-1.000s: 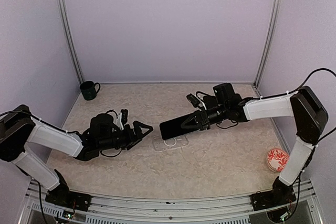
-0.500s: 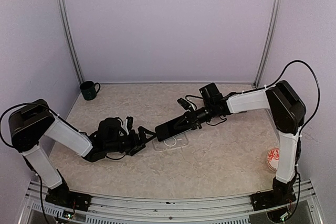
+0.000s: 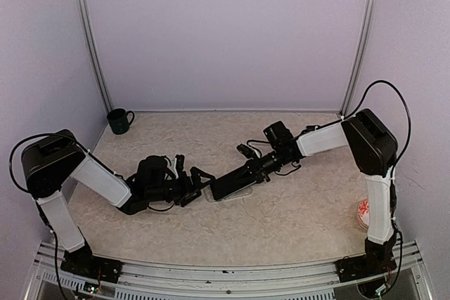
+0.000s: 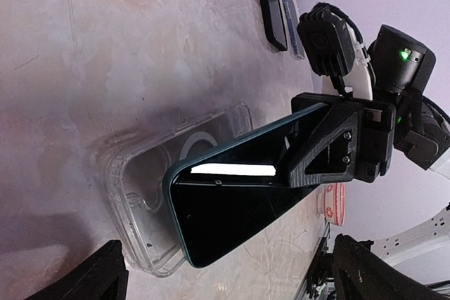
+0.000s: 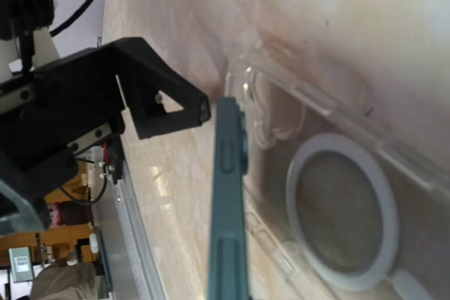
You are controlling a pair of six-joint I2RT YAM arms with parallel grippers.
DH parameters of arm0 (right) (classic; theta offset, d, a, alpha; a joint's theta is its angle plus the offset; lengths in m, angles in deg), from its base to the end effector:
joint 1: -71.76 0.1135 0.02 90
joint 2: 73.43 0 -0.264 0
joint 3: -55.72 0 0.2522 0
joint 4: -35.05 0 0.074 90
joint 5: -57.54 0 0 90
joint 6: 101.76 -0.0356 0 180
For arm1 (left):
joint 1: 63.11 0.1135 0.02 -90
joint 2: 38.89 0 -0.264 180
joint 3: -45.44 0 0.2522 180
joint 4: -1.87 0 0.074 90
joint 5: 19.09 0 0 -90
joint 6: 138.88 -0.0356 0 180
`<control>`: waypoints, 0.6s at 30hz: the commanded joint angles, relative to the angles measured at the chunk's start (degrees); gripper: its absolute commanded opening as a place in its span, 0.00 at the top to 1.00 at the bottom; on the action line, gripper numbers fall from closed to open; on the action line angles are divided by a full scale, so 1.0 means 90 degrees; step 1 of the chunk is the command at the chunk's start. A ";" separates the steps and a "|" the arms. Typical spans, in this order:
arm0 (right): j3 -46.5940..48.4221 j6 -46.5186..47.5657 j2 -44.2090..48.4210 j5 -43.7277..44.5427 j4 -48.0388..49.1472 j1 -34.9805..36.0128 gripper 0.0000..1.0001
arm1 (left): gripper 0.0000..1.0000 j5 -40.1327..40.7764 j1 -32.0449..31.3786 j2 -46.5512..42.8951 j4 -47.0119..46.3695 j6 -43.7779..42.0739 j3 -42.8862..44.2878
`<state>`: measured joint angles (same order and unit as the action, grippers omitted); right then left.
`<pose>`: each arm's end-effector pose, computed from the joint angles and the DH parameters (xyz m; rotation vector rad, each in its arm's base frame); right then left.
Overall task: Put the phone into the phone case
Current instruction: Install the phone into the phone case.
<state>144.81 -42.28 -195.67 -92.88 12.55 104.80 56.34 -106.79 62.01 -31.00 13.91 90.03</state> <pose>0.3383 0.2569 0.1233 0.5120 -2.5250 -1.6678 0.2175 -0.2201 0.1198 -0.1889 2.2686 -1.3664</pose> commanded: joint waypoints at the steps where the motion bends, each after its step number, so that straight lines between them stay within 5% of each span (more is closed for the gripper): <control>1: 0.0205 -0.0076 -0.0102 -0.0397 0.0150 -0.0113 1.00 | 0.01 0.0011 -0.0098 0.0162 -0.0078 -0.0033 0.0184; 18: 0.0159 -0.0815 -0.0460 -0.0599 0.0899 -0.0138 1.00 | 0.01 0.0219 -0.0254 0.0335 0.0115 -0.0069 0.0261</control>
<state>144.96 -47.00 -198.49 -96.73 16.55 103.86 57.72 -108.80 63.95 -30.30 13.86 91.41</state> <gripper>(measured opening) 0.046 0.988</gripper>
